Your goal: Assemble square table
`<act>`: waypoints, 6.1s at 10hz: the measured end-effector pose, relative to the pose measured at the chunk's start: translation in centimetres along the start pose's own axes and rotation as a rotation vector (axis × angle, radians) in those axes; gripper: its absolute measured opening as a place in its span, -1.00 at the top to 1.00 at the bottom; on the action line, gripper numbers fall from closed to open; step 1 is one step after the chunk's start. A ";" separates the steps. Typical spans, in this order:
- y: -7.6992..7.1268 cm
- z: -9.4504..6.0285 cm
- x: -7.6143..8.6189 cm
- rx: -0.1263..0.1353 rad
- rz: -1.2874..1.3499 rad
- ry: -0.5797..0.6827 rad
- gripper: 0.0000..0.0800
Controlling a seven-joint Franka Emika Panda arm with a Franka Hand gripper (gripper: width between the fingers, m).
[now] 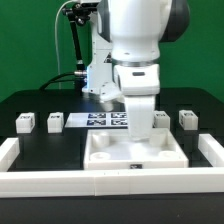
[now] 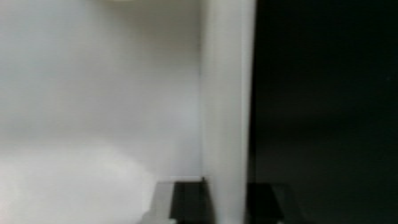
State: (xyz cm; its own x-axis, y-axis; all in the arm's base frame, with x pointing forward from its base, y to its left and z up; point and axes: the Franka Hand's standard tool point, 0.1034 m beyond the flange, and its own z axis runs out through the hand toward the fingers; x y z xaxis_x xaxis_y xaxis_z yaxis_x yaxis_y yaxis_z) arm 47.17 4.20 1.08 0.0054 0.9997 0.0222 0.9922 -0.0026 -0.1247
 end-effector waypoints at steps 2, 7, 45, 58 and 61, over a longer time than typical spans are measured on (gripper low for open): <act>1.1 -0.1 1.6 -0.012 -0.012 0.010 0.81; 1.9 -0.1 3.5 -0.010 0.008 0.020 0.82; -7.5 -2.2 12.1 -0.010 1.711 0.106 -0.62; -9.1 -1.1 11.6 0.493 1.584 -0.477 -0.62; -9.5 -1.1 12.6 0.589 1.569 -0.544 -0.62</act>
Offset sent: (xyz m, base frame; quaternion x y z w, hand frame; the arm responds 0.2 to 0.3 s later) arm 0.0195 0.0318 -0.0047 -0.0124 0.0057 -0.0055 0.9999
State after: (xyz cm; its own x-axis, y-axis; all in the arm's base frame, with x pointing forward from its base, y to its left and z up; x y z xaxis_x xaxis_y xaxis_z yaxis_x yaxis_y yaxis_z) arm 37.99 16.77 3.68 0.6634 -0.0437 -0.7470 -0.0815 -0.9966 -0.0141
